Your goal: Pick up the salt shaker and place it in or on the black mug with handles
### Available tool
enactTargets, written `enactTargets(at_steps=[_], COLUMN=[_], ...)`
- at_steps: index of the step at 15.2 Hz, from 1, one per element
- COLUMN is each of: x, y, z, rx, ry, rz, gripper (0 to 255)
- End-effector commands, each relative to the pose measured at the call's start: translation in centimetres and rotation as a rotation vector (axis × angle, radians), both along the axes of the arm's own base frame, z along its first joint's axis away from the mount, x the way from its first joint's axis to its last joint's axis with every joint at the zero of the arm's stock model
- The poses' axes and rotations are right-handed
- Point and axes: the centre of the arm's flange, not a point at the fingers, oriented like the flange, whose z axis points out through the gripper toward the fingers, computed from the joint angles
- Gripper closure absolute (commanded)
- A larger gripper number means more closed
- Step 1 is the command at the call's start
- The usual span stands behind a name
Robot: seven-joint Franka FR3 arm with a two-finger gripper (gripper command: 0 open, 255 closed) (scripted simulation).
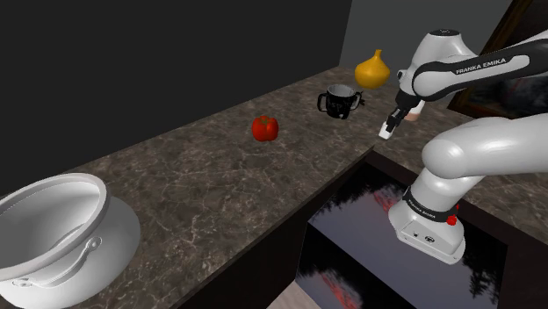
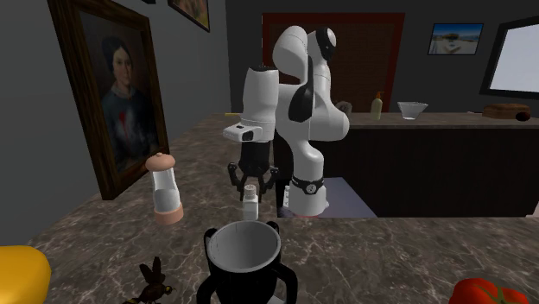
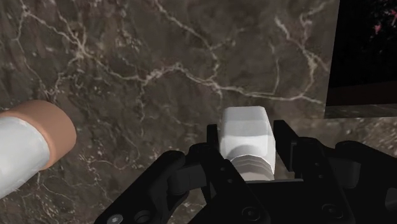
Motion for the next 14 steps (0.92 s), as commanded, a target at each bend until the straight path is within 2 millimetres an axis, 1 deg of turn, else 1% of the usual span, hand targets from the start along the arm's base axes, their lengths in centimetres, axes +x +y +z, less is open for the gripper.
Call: enactTargets(at_steps=[1, 2, 14], x=[0.0, 0.0, 0.0], y=[0.0, 0.0, 0.0], z=[0.0, 0.0, 6.3], rx=[0.000, 0.000, 0.000], ry=[0.001, 0.001, 0.001], rz=[0.000, 0.000, 0.000], gripper=[255, 255, 255])
